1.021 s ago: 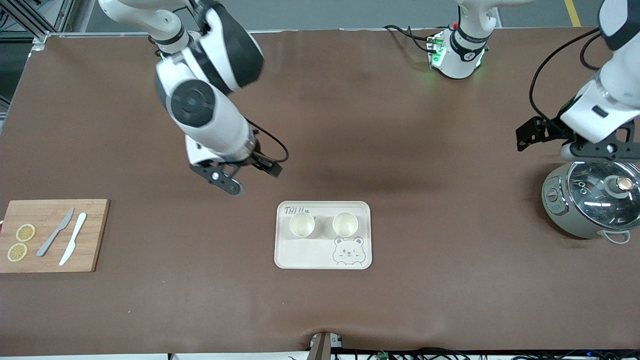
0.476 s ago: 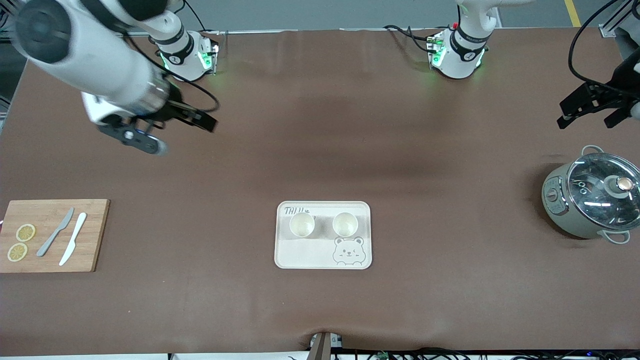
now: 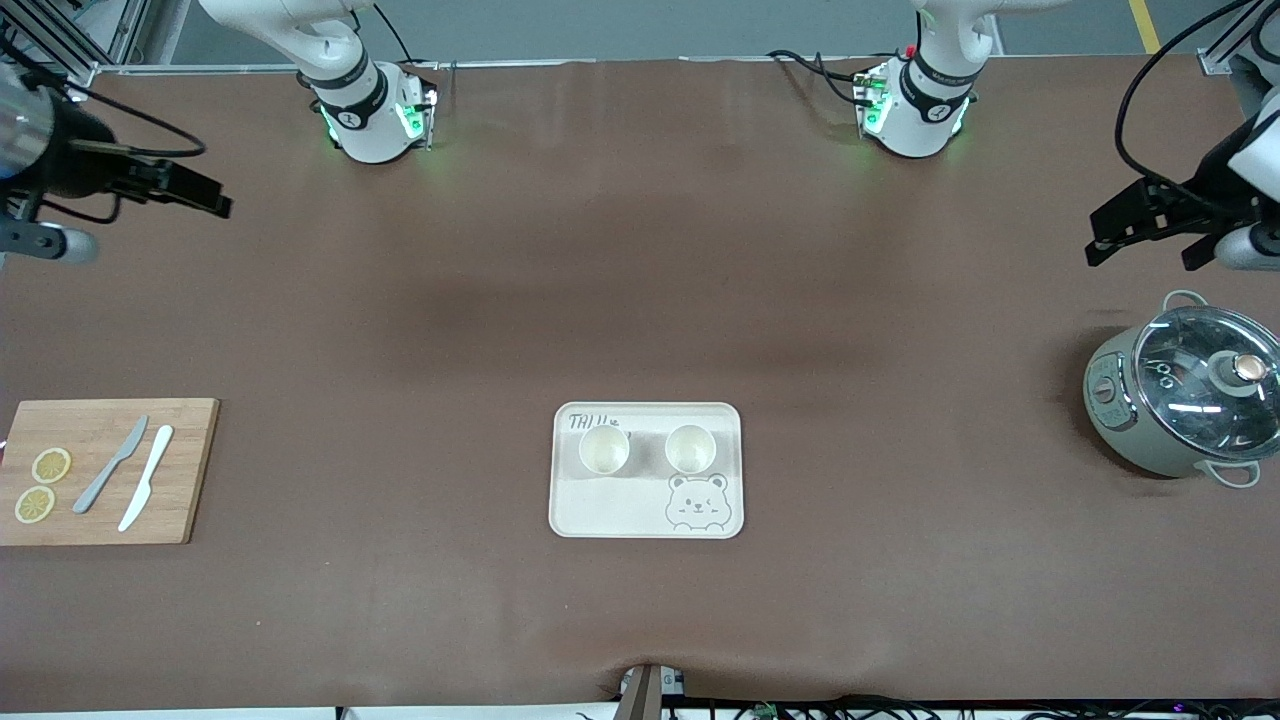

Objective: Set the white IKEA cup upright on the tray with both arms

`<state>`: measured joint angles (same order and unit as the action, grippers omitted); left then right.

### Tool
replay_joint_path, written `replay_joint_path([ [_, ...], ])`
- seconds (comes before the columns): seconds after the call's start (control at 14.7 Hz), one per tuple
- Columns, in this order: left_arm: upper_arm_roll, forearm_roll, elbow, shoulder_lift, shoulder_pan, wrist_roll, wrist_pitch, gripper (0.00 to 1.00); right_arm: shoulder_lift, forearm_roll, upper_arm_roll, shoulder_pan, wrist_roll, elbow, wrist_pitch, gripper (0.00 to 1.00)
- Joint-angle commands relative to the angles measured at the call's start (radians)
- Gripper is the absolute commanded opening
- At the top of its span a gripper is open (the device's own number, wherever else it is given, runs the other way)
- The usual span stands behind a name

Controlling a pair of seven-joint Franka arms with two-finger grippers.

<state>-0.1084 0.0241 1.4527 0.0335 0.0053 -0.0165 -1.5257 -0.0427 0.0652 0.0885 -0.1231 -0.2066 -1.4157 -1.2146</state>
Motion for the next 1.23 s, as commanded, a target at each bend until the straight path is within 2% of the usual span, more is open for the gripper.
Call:
replay_joint_path([
  [0.0,-0.013,0.007,-0.034,0.017,0.007,0.036,0.018,1.0,0.018,-0.021,-0.018,0.077,0.146,-0.031,-0.067,1.0],
  [0.14,-0.013,-0.021,-0.032,0.016,0.007,0.079,0.001,1.0,0.015,-0.036,-0.018,0.108,0.212,-0.034,-0.12,1.0],
  [0.27,-0.016,-0.029,-0.028,0.017,0.005,0.157,0.002,1.0,0.017,-0.061,-0.018,0.112,0.253,-0.081,-0.179,1.0],
  [0.61,-0.016,-0.027,-0.02,0.028,0.004,0.161,0.007,1.0,0.017,-0.062,-0.018,0.175,0.329,-0.132,-0.252,1.0],
  [1.16,-0.016,-0.024,-0.021,0.037,0.004,0.162,0.009,1.0,0.018,-0.062,-0.019,0.172,0.329,-0.141,-0.252,1.0],
])
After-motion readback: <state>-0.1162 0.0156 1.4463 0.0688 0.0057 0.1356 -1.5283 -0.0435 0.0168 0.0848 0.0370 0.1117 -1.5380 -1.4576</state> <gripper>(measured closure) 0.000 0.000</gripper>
